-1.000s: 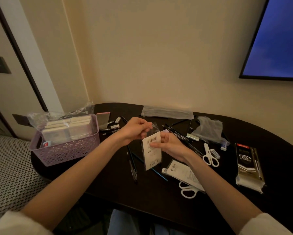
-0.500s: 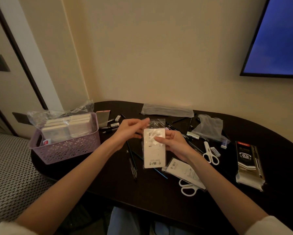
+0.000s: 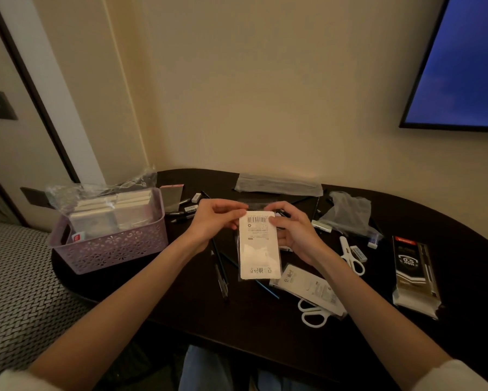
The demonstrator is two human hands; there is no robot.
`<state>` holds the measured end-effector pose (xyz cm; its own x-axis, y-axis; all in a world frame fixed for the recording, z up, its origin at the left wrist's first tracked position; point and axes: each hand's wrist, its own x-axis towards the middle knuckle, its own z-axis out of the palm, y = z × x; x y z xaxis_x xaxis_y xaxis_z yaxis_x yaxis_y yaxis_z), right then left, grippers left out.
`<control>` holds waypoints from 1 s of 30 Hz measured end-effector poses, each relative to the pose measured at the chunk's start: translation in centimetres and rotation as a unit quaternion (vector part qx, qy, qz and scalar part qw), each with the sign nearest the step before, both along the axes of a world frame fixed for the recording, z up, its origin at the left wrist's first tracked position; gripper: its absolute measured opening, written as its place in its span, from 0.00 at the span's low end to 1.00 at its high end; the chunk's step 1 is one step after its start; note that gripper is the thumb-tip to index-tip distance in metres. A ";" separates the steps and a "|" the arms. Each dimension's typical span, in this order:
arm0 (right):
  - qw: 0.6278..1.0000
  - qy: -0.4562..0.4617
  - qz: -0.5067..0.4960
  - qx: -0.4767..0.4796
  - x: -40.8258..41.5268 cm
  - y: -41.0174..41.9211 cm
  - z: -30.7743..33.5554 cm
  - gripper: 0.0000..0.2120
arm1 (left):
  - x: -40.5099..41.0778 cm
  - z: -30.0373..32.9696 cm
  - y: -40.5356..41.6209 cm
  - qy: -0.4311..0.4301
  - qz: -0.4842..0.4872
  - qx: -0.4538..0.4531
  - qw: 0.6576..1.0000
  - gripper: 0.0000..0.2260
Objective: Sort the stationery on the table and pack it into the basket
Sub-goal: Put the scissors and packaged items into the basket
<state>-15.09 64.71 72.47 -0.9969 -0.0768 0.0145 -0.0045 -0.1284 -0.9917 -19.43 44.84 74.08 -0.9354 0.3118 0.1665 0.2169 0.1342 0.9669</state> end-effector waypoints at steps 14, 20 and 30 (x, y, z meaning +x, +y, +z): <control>0.997 -0.017 0.042 -0.060 0.4 -0.5 0.5 0.10 | 0.0 0.6 -0.7 -0.029 -0.042 0.020 0.998 0.09; 0.995 0.006 -0.008 0.095 0.2 -1.6 0.5 0.06 | 0.6 0.5 -0.7 0.030 0.015 -0.073 0.997 0.03; 0.991 0.033 0.004 0.132 -0.2 -4.1 1.2 0.11 | 1.4 0.4 -3.5 0.045 0.059 -0.079 0.994 0.11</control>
